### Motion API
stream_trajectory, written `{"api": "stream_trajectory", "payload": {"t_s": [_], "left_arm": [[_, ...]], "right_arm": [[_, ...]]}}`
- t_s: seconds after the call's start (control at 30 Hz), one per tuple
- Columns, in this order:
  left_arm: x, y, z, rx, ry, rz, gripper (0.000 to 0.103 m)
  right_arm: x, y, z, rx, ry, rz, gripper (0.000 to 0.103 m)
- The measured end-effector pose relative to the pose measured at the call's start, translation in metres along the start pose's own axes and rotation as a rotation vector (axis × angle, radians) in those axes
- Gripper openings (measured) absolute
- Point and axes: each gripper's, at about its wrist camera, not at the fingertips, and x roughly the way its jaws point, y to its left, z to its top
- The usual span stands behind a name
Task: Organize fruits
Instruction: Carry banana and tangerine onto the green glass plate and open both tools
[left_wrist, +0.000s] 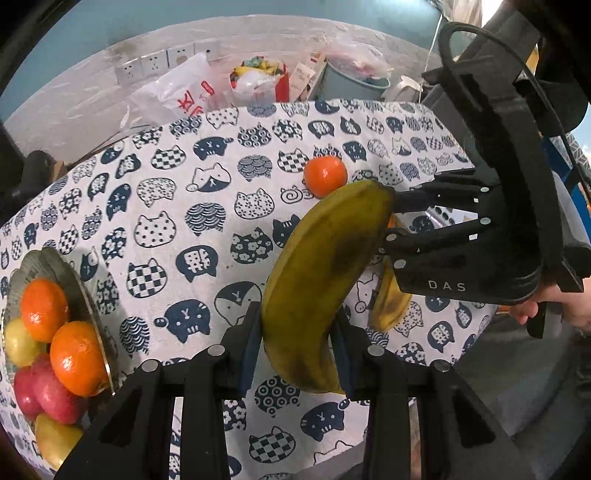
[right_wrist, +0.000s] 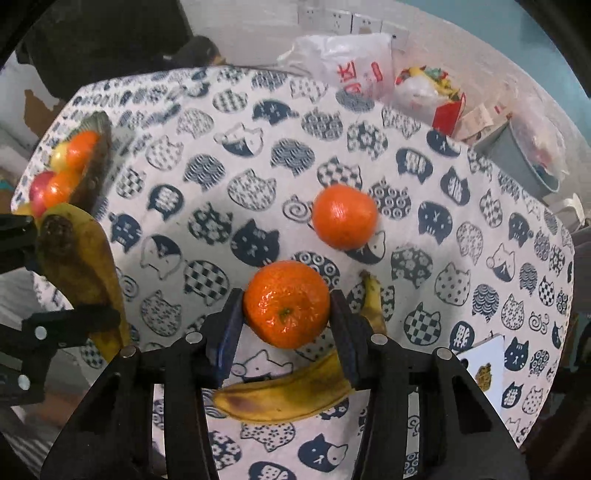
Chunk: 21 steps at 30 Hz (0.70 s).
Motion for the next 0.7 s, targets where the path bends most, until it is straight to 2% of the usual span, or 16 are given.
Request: {"api": "stream_trajectory", "payload": {"t_s": [0.37, 0.7], "left_arm": [[-0.055, 0.012, -0.013, -0.045, -0.075, 0.032, 0.036], [-0.095, 0.056, -0.030, -0.155, -0.138, 0.083, 0.036]], "right_arm": [[-0.031, 0.026, 0.020, -0.027, -0.083, 0.031, 0.045], [-0.048, 0.072, 0.042, -0.085, -0.131, 0.082, 0.045]]}}
